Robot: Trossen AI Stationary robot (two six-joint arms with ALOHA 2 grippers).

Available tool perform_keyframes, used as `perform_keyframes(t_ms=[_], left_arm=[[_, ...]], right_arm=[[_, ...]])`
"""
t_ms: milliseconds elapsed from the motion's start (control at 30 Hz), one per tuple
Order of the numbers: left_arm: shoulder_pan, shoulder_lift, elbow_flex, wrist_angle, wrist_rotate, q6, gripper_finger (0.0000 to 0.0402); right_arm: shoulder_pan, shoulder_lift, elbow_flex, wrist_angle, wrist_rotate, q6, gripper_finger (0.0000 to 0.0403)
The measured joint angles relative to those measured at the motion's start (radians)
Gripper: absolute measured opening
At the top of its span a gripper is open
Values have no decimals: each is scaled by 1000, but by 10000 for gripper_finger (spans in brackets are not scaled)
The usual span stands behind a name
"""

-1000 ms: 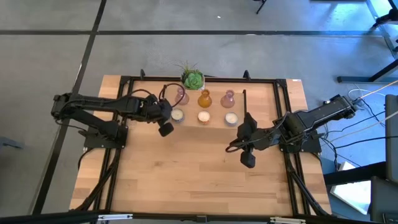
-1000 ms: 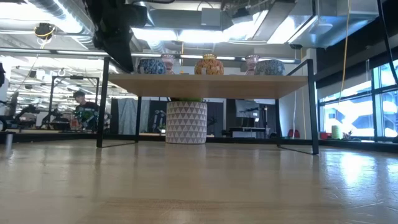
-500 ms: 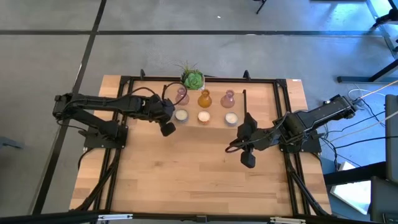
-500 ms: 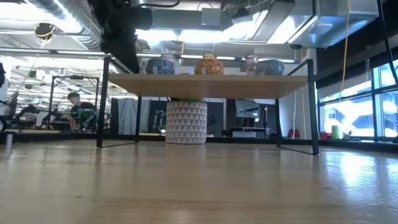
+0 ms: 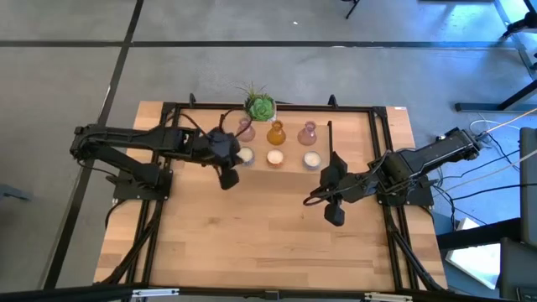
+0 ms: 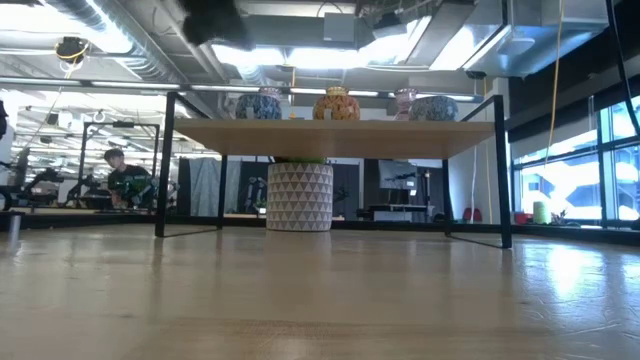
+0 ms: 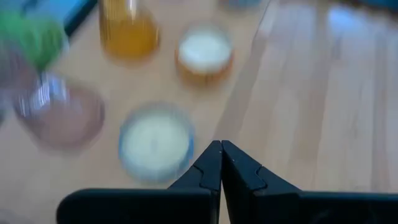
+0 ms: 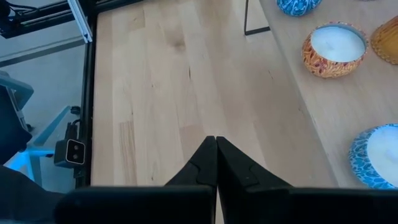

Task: Pick & Place candle stick holders
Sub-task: Put the blue candle on the shelf aligned with the left violet candle holder

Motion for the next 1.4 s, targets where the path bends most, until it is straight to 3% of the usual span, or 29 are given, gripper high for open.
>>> perform_keyframes(t_ms=[133, 367, 667, 1100, 1400], left_arm=[[47, 36, 17, 60, -17, 54, 2], [153, 180, 19, 85, 81, 178, 2], [154, 231, 108, 89, 61, 270, 2], [181, 275, 113, 120, 146, 284, 2], [169, 298, 112, 99, 146, 302, 2]], right_arm=[[-9, 0, 0, 8, 0, 0, 0], [-10, 0, 0, 11, 0, 0, 0], [5, 0, 0, 1, 4, 22, 0], [5, 0, 0, 3, 8, 22, 0], [5, 0, 0, 8, 8, 22, 0]])
